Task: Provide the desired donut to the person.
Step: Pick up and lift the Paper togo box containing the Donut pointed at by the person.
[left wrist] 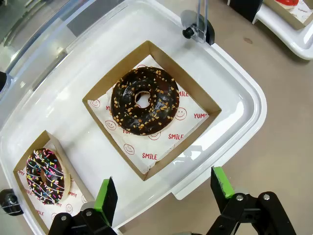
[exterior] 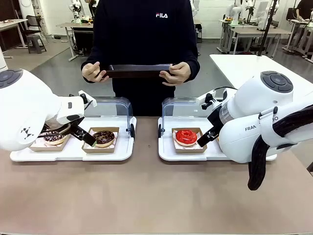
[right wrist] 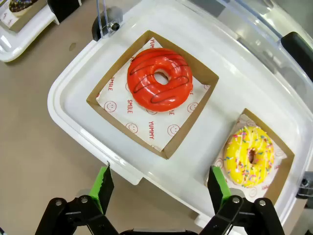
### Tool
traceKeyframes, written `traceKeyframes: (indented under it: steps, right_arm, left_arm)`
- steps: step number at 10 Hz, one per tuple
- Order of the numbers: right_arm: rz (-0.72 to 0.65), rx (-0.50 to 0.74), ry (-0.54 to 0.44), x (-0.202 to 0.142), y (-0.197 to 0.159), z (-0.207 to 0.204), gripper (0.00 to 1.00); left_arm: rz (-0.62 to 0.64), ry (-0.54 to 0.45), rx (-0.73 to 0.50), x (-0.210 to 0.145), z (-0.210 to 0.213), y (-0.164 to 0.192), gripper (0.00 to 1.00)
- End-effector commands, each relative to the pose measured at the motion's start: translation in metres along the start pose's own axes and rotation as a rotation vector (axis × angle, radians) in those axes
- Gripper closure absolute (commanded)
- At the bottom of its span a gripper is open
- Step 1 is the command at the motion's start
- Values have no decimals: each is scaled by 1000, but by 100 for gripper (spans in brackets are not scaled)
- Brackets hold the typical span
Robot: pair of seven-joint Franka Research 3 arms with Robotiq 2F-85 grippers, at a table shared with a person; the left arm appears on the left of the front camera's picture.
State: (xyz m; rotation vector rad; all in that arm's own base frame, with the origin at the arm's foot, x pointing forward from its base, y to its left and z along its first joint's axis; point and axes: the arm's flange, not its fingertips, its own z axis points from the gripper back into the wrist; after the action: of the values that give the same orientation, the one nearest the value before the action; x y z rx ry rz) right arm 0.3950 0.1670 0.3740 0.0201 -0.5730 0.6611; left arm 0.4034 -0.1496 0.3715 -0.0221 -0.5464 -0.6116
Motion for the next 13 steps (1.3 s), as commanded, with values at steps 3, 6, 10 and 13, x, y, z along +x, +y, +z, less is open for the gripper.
traceKeyframes:
  steps: [3,6,10,13]
  right_arm:
    - [0,0,0,0,0,0,0]
    - [0,0,0,0,0,0,0]
    - [0,0,0,0,0,0,0]
    - [42,12,32,-3,-14,29,0]
  left_arm:
    - [0,0,0,0,0,0,0]
    - [0,0,0,0,0,0,0]
    - [0,0,0,0,0,0,0]
    - [-9,36,33,-8,19,6,0]
